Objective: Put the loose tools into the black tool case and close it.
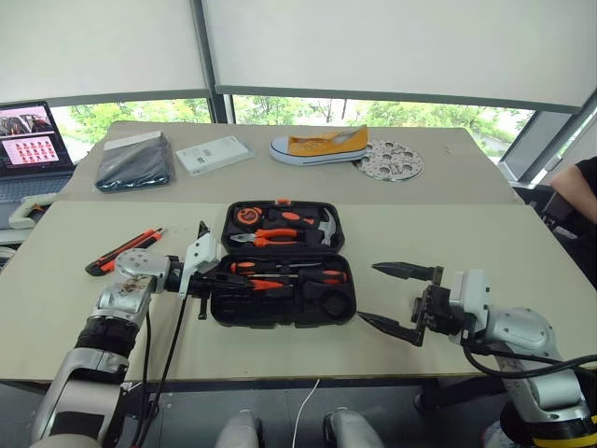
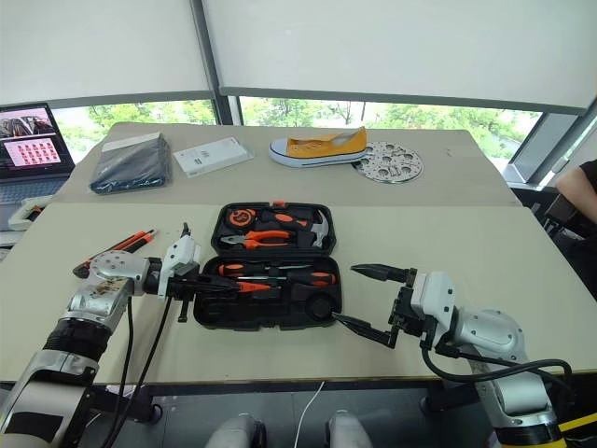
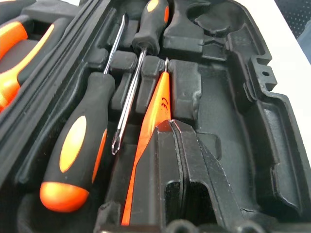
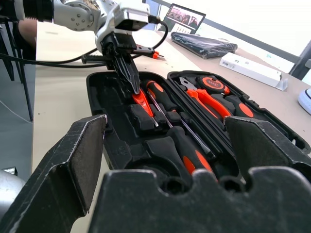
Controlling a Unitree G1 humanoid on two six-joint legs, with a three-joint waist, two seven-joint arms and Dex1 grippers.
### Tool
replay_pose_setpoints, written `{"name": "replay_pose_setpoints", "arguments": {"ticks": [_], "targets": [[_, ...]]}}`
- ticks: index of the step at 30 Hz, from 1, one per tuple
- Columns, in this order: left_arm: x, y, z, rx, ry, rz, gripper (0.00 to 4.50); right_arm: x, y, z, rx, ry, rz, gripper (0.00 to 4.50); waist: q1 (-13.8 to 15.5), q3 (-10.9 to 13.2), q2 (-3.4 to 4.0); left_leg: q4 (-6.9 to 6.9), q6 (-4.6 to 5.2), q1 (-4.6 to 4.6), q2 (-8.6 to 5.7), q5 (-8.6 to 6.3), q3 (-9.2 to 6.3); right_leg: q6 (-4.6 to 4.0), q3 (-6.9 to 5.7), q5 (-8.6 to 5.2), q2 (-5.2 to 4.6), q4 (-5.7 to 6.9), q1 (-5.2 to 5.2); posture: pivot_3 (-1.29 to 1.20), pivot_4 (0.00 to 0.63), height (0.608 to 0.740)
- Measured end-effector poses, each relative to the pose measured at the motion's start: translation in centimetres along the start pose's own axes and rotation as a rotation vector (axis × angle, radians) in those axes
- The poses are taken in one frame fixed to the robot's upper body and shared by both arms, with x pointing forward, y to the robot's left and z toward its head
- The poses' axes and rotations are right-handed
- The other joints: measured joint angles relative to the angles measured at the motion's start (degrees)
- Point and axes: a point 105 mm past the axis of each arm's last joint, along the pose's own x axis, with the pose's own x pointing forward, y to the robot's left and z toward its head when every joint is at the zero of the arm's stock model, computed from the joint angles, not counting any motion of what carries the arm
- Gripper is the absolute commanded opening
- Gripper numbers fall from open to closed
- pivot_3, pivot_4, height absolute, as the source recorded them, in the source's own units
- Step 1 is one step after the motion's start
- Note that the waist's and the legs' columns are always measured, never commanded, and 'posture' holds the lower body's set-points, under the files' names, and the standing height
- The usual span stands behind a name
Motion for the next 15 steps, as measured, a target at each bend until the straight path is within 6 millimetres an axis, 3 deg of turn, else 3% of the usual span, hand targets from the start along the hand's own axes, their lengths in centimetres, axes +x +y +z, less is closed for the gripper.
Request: {"name": "replay_pose_setpoints", "arguments": {"ticks": [15], "targets": [[-0.8,0.2,-1.1,-0.039,-0.081,0.090,0.04,-0.1,0.4,-0.1,0.023,0.008,0.018,4.50,-0.2,-0.1,0.05,0.03,0.14,0.44,0.02,0.15,0.00,-0.12,0.10,-0.02,0.04,0.56,0.08,0.00,0.150,0.740]]}}
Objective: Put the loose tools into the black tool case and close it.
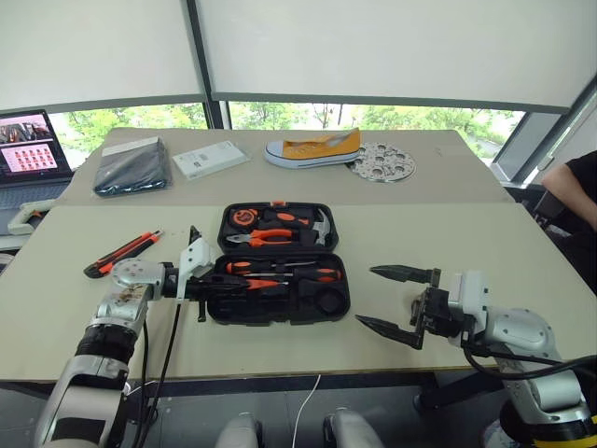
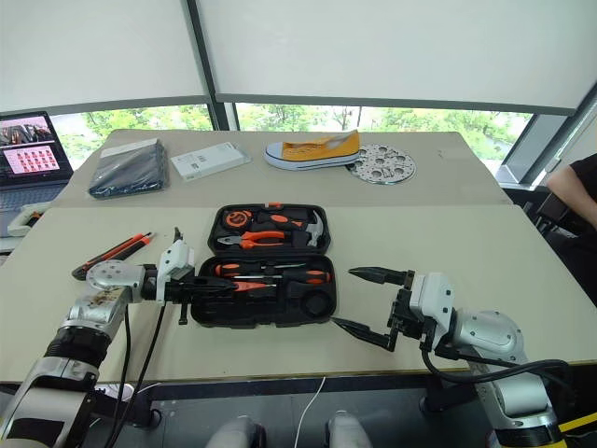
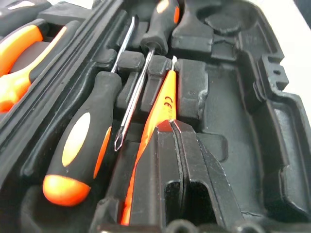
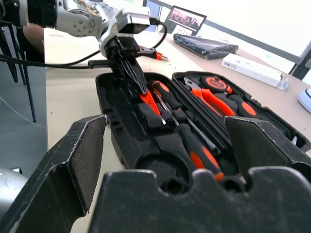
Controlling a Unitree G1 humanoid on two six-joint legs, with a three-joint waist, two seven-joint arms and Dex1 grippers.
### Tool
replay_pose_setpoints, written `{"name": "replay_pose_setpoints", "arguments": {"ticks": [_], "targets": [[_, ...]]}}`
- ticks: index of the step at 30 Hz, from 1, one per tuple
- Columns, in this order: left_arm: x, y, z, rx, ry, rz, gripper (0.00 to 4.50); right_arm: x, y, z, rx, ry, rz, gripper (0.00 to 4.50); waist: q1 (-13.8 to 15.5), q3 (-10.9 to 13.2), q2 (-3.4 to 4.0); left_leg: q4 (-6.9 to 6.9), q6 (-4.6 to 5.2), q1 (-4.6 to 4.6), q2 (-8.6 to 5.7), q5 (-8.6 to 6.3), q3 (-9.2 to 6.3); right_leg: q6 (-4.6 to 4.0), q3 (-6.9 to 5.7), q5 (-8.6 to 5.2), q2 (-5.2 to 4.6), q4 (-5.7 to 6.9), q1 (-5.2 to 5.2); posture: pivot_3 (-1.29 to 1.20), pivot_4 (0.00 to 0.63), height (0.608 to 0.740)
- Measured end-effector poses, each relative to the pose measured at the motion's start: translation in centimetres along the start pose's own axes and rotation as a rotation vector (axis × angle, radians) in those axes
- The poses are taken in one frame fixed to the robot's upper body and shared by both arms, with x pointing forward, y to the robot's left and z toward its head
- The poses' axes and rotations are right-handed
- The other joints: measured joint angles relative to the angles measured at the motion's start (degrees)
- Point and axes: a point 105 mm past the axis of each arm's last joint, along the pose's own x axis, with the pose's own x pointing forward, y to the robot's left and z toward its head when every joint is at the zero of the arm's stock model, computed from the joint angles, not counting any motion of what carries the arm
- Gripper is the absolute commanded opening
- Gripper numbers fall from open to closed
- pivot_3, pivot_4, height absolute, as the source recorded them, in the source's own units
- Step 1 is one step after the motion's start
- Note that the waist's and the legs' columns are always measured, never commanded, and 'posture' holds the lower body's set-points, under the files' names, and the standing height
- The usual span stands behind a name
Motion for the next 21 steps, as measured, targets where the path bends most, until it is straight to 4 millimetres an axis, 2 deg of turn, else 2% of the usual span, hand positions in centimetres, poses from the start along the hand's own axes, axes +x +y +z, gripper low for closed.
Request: {"name": "replay_pose_setpoints", "arguments": {"ticks": [8,15,18,21], "targets": [[0.0,1.0,-0.1,-0.013,0.012,0.087,0.04,0.3,-0.1,0.3,0.001,0.001,0.010,4.50,0.1,0.0,0.00,0.00,0.00,-0.05,-0.03,0.00,0.00,0.04,0.00,-0.02,-0.02,-0.04,0.01,0.00,0.150,0.740],[0.0,0.9,0.0,-0.008,0.009,0.085,0.04,0.5,-0.2,0.3,0.009,0.005,0.014,4.50,0.1,0.0,0.00,0.00,0.00,-0.03,-0.03,0.00,0.00,0.04,0.01,-0.03,-0.03,-0.04,0.02,0.00,0.150,0.740],[-0.9,0.6,-0.1,-0.042,-0.062,0.140,0.74,0.6,-0.3,0.4,0.007,-0.005,0.008,4.50,-0.2,0.0,0.00,0.00,0.00,-0.11,0.02,-0.01,0.00,0.03,0.02,-0.03,-0.01,-0.05,-0.10,0.00,0.150,0.740],[-2.9,0.0,0.0,-0.072,-0.161,0.229,1.79,0.9,-0.5,0.8,0.002,-0.038,-0.015,4.50,-0.6,0.0,-0.01,-0.02,-0.01,-0.23,0.09,-0.01,-0.01,-0.02,0.01,-0.05,0.01,-0.04,-0.23,0.00,0.150,0.740]]}}
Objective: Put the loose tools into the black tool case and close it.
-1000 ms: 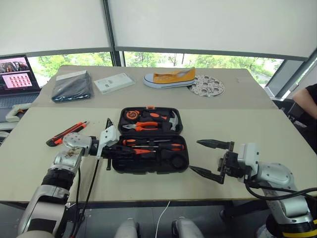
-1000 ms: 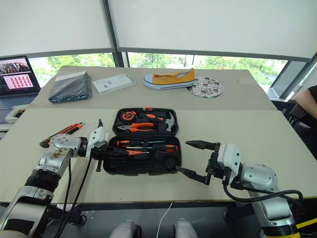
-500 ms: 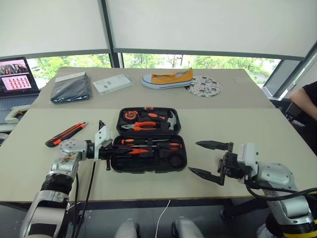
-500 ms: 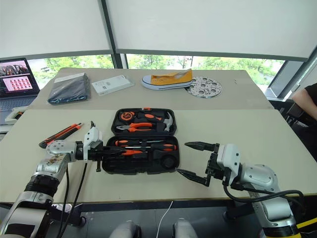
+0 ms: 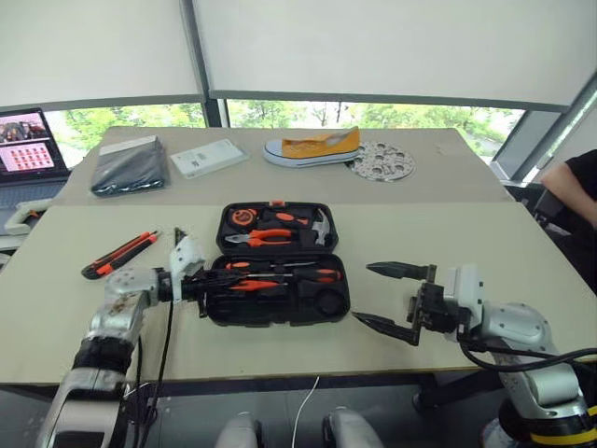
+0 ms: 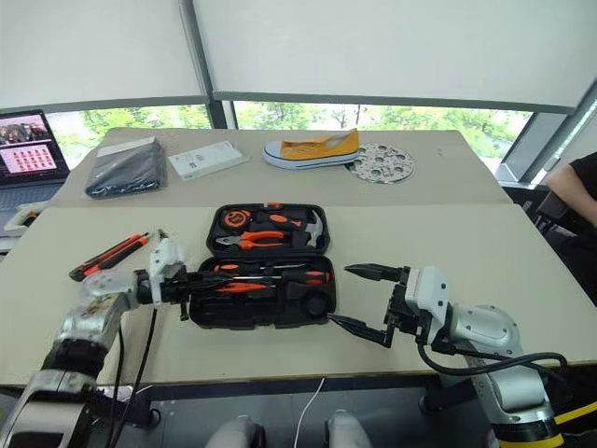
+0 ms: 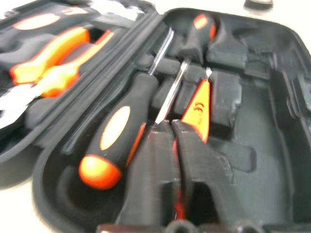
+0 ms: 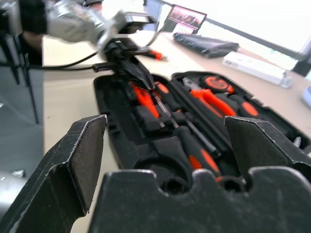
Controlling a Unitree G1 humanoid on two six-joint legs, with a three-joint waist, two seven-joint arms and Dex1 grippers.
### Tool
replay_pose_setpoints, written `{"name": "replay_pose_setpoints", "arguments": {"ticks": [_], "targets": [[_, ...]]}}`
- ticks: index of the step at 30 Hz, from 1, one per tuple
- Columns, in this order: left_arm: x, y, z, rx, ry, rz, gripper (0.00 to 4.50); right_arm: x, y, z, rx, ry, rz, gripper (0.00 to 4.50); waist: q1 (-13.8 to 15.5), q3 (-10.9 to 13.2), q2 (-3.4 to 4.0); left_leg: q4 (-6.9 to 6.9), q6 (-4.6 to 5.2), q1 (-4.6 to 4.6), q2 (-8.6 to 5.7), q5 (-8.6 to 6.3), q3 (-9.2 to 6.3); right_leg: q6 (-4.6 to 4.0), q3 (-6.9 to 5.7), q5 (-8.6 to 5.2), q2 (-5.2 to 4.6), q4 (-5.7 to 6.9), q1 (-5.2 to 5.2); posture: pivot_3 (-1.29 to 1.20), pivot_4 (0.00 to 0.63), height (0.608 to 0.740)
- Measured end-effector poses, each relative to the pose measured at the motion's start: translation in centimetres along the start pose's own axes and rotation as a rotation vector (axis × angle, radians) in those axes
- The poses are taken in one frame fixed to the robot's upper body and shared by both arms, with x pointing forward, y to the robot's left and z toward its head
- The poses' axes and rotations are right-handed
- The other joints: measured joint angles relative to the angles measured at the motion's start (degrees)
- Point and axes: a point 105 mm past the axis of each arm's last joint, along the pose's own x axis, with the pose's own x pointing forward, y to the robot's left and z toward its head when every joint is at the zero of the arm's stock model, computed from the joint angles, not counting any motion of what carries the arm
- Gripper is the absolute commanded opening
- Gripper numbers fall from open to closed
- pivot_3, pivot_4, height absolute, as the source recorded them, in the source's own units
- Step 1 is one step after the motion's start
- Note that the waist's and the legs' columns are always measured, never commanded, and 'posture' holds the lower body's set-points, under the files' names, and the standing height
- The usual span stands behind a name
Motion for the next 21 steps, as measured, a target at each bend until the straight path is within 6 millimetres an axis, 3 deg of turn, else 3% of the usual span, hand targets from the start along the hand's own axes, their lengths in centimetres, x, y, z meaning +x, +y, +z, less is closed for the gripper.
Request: {"name": "replay_pose_setpoints", "arguments": {"ticks": [7,14,17,21], "targets": [[-9.2,-0.3,-1.4,-0.071,-0.041,0.389,4.33,0.5,-0.1,0.9,0.000,-0.079,-0.028,4.50,0.4,0.0,-0.02,-0.06,-0.03,0.04,0.03,-0.03,0.01,0.02,-0.06,-0.05,-0.18,-0.06,0.04,0.00,0.150,0.740],[-21.4,-1.4,-4.5,-0.143,0.053,0.903,4.45,0.6,0.5,1.1,-0.060,-0.129,-0.037,4.50,0.6,0.0,-0.14,-0.07,-0.06,0.02,0.08,-0.04,0.08,-0.33,-0.17,-0.31,-0.32,-0.15,0.01,0.00,0.150,0.740],[-23.5,-1.8,-4.9,-0.200,0.052,0.992,4.45,0.4,0.7,0.8,-0.023,-0.123,-0.029,4.50,1.5,0.0,-0.16,-0.07,-0.11,0.02,0.07,-0.07,0.09,-0.32,-0.23,-0.31,-0.43,-0.17,0.04,0.00,0.150,0.740],[-23.8,-0.7,-5.3,-0.266,0.057,1.048,4.45,0.0,1.1,0.3,0.008,-0.117,-0.039,4.50,2.2,0.0,-0.19,-0.07,-0.52,0.05,0.13,-0.32,0.09,-0.31,-0.38,-0.30,-0.44,-0.31,-0.02,0.00,0.150,0.740]]}}
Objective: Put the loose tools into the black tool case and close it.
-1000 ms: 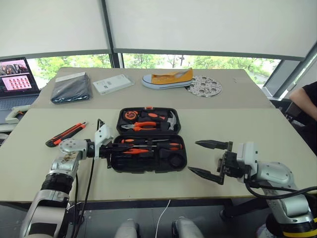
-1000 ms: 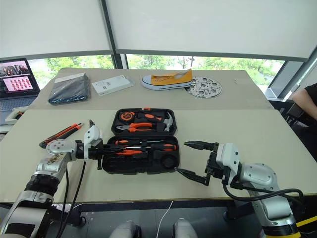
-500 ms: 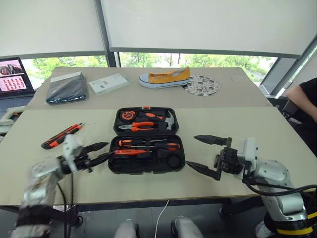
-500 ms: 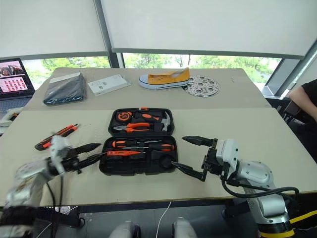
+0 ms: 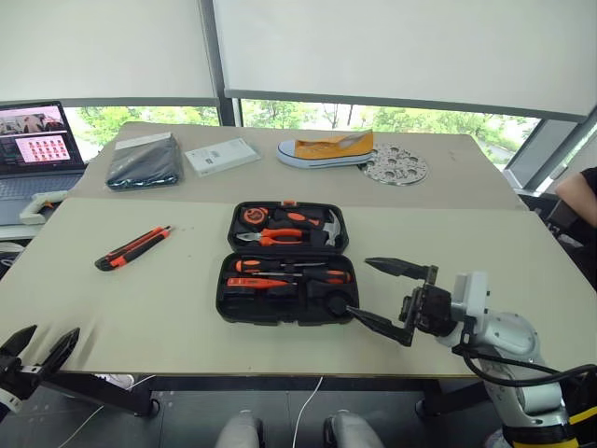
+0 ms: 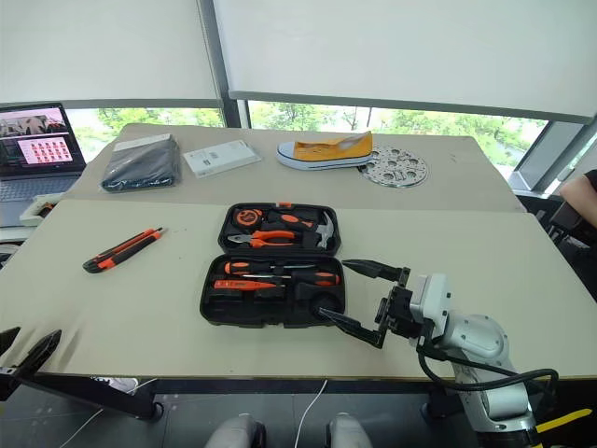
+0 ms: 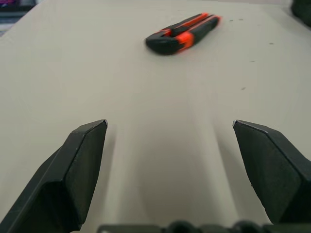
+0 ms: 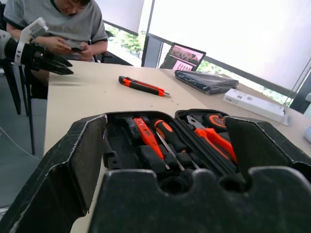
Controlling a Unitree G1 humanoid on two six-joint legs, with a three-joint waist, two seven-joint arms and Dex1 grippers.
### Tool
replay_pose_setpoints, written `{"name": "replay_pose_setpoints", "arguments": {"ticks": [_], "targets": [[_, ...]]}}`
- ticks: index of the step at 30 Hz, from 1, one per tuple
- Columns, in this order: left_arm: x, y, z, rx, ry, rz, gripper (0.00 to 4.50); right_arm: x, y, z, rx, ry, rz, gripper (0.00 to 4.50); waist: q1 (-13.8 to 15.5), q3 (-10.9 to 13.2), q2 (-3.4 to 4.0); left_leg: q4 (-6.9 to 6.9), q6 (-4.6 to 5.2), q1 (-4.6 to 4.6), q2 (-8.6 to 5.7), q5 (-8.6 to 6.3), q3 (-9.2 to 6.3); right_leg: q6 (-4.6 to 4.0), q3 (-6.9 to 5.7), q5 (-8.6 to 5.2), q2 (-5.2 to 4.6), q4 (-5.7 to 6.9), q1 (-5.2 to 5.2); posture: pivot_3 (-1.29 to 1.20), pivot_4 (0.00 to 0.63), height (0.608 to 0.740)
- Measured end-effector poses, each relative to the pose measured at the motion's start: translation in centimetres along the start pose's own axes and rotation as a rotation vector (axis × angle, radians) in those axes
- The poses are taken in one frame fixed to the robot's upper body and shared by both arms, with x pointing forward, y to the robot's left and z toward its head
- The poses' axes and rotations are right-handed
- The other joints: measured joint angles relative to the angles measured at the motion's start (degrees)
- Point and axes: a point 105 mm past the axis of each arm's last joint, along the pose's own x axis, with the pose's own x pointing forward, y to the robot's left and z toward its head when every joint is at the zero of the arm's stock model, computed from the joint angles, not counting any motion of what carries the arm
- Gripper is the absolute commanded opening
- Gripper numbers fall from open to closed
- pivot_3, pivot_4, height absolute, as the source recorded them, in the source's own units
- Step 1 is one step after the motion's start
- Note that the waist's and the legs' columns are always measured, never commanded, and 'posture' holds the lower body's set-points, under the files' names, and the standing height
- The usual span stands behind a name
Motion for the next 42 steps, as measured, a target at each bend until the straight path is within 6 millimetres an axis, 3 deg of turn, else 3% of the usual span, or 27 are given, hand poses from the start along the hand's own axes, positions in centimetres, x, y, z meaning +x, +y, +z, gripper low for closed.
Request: {"name": "replay_pose_setpoints", "arguments": {"ticks": [6,8,10,17,26,29,31,34,42], "targets": [[5.7,-0.8,4.3,0.018,-0.032,-0.019,4.45,-0.1,-0.1,-0.1,-0.004,0.009,-0.022,4.50,-0.1,-0.1,-0.12,0.00,0.07,-0.14,-0.05,0.05,0.00,-0.02,-0.10,0.17,0.09,-0.17,0.14,0.00,0.150,0.740],[8.5,-1.8,5.9,0.032,-0.017,-0.054,4.45,-0.3,-0.2,-0.1,-0.006,0.019,-0.030,4.50,-0.2,-0.1,-0.12,0.00,0.46,-0.21,-0.06,0.28,0.01,0.33,-0.12,0.40,0.16,-0.25,0.12,0.00,0.150,0.740],[10.4,-2.6,6.9,0.056,0.013,-0.093,4.45,-0.4,-0.2,-0.2,-0.007,0.025,-0.037,4.50,-0.6,-0.1,-0.13,-0.04,0.40,-0.21,-0.08,0.24,0.05,-0.01,-0.08,0.59,0.16,-0.27,0.12,0.00,0.150,0.740],[15.3,-4.2,6.4,0.067,0.238,-0.145,4.45,-0.7,-0.4,0.2,-0.026,0.034,-0.057,4.50,-1.4,0.0,-0.20,-0.08,0.38,-0.45,-0.15,0.19,-0.06,0.03,-0.13,0.51,0.28,-0.29,0.00,0.00,0.150,0.740],[16.5,-4.2,5.8,0.118,0.378,-0.154,4.45,-0.6,-0.2,0.7,-0.037,0.041,-0.052,4.50,-1.5,0.0,-0.23,-0.08,0.38,-0.47,-0.17,0.18,-0.04,0.06,-0.10,0.51,0.26,-0.32,0.01,0.00,0.150,0.740],[16.2,-3.8,5.7,0.140,0.426,-0.150,3.74,-0.6,-0.1,0.7,-0.033,0.043,-0.052,4.50,-1.5,0.0,-0.23,-0.08,0.38,-0.44,-0.19,0.18,-0.04,0.08,-0.09,0.51,0.24,-0.32,0.04,0.00,0.150,0.740],[15.9,-3.4,5.7,0.137,0.440,-0.137,2.83,-0.7,0.0,0.7,-0.027,0.047,-0.055,4.50,-1.7,0.0,-0.23,-0.08,0.38,-0.42,-0.18,0.18,-0.04,0.08,-0.07,0.51,0.24,-0.29,0.03,0.00,0.150,0.740],[15.8,-3.5,5.6,0.120,0.439,-0.162,1.83,-0.7,0.0,0.7,-0.025,0.048,-0.057,4.50,-1.6,0.0,-0.22,-0.08,0.38,-0.42,-0.18,0.19,-0.04,0.08,-0.08,0.51,0.24,-0.28,0.03,0.00,0.150,0.740],[14.7,-4.5,5.8,0.085,0.277,-0.347,1.71,-0.7,0.1,0.6,-0.024,0.048,-0.048,4.50,-1.5,0.0,-0.24,-0.06,0.38,-0.47,-0.16,0.19,-0.04,0.06,-0.10,0.51,0.21,-0.27,0.01,0.00,0.150,0.740]]}}
